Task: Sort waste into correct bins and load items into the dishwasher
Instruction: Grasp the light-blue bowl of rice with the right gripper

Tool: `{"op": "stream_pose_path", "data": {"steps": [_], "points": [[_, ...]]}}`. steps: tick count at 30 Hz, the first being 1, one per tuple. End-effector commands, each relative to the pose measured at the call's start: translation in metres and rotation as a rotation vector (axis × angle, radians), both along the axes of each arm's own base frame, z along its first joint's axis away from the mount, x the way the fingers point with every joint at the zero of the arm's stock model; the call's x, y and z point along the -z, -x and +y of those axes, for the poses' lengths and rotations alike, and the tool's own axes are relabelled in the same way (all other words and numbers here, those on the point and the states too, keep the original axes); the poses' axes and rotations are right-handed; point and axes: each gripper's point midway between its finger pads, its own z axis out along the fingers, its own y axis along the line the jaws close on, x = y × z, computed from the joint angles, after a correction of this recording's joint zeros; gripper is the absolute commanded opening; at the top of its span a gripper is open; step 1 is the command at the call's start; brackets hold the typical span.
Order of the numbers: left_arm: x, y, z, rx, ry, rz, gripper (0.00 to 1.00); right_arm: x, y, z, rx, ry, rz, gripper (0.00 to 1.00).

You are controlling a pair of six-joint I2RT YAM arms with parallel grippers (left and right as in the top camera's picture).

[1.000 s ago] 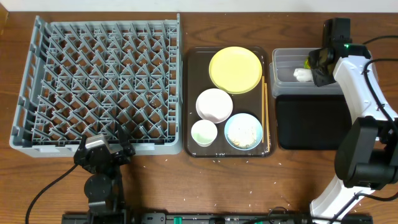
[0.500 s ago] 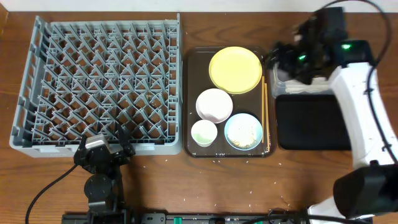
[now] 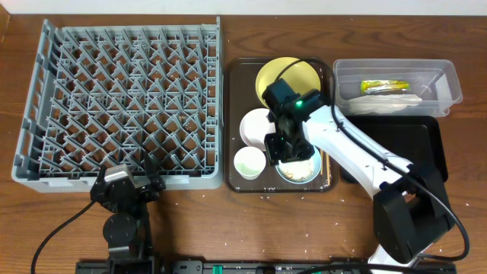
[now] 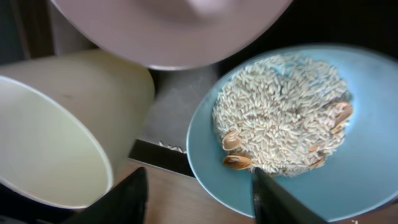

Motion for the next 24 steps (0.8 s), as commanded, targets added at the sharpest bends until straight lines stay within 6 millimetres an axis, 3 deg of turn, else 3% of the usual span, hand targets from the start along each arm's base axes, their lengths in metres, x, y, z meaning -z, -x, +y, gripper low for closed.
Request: {"op": "stream_pose_path", "data": {"steps": [1,9,12,15,17,19,24], "points": [[0.002,0.0,0.001,-0.006,-0.004,0.0,0.95,0.009,0.002,-0.005,-0.118,0.046,-0.031,0.47],[0.002,0.0,0.001,-0.006,-0.004,0.0,0.95,0.033,0.008,-0.016,-0.323,0.069,-0.057,0.42],[0.002,0.0,0.001,-0.006,-0.004,0.0,0.95,0.043,0.012,-0.016,-0.369,0.068,-0.064,0.27],[0.002,0.0,0.001,-0.006,-0.004,0.0,0.95,0.044,0.009,-0.017,-0.377,0.088,-0.086,0.22],[0.002,0.0,0.001,-0.006,-0.004,0.0,0.95,0.044,0.009,-0.016,-0.413,0.088,-0.092,0.14],[0.002,0.0,0.001,-0.006,-0.004,0.0,0.95,0.036,0.008,-0.011,-0.429,0.081,-0.106,0.11],[0.002,0.0,0.001,-0.006,-0.004,0.0,0.95,-0.005,-0.007,0.001,-0.422,0.04,-0.191,0.21]]}}
